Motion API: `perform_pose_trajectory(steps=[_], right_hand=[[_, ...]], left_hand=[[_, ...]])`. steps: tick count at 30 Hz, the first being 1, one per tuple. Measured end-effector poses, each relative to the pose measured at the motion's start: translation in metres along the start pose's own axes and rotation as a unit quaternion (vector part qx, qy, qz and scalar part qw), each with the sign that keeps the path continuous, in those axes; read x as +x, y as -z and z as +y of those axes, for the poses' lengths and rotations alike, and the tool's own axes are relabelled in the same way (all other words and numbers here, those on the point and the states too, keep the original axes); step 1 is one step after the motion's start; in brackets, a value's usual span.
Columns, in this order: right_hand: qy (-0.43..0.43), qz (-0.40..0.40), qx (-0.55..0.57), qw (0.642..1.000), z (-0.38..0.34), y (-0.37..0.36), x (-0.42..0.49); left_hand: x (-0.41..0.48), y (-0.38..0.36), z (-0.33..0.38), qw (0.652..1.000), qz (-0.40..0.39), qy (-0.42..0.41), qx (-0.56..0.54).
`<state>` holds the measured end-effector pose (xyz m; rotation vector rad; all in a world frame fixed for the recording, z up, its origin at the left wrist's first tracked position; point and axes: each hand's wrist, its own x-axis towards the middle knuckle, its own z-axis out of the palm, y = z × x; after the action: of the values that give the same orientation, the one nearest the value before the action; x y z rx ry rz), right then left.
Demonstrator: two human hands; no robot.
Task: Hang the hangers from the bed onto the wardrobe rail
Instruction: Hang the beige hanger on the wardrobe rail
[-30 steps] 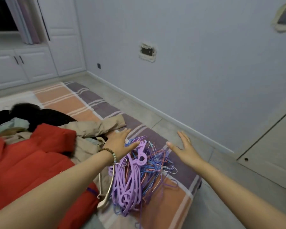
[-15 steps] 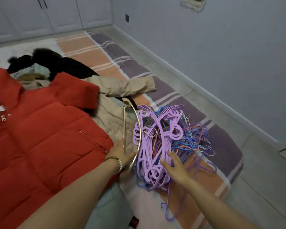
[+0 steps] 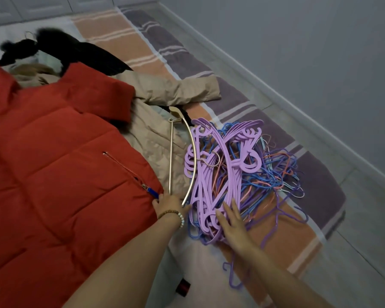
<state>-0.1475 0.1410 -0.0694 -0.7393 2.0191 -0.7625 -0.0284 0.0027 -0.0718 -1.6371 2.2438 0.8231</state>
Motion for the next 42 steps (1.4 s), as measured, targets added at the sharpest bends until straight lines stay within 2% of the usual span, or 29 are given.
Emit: perform_pose_trajectory(steps=[12,18,22,25,29,32,34,38,40,42], right_hand=[[-0.011,-0.011,0.021,1.0,-0.009,-0.01,0.003],[-0.017,-0.018,0.036,0.999,-0.006,-0.009,0.001],[-0.037,-0.043,0.029,0.998,-0.015,-0.006,-0.003],[-0.046,-0.025,0.056,0.997,-0.037,-0.005,-0.011],[0.003,-0.036,0.125,0.992,-0.095,0.013,-0.031],[0.049,-0.04,0.175,0.983,-0.154,0.045,-0.051],[0.076,-0.04,0.263,0.961,-0.189,0.071,-0.066],[0.122,-0.026,0.483,0.866,-0.242,0.143,-0.107],[0.157,-0.034,0.55,0.82,-0.261,0.189,-0.137],[0.195,-0.033,0.573,0.795,-0.275,0.236,-0.174]], left_hand=[[0.007,0.004,-0.008,0.993,0.051,0.023,-0.1],[0.002,0.013,-0.029,0.965,0.052,-0.064,-0.25],[-0.011,0.04,-0.04,0.943,0.076,-0.071,-0.317],[-0.02,0.068,-0.039,0.926,0.091,-0.076,-0.358],[-0.041,0.111,-0.024,0.92,0.098,-0.125,-0.357],[-0.064,0.152,0.002,0.917,0.074,-0.186,-0.344],[-0.083,0.184,0.027,0.9,0.034,-0.255,-0.352],[-0.13,0.247,0.096,0.875,-0.026,-0.377,-0.303],[-0.159,0.276,0.135,0.855,-0.069,-0.427,-0.285],[-0.194,0.301,0.175,0.837,-0.113,-0.459,-0.275]])
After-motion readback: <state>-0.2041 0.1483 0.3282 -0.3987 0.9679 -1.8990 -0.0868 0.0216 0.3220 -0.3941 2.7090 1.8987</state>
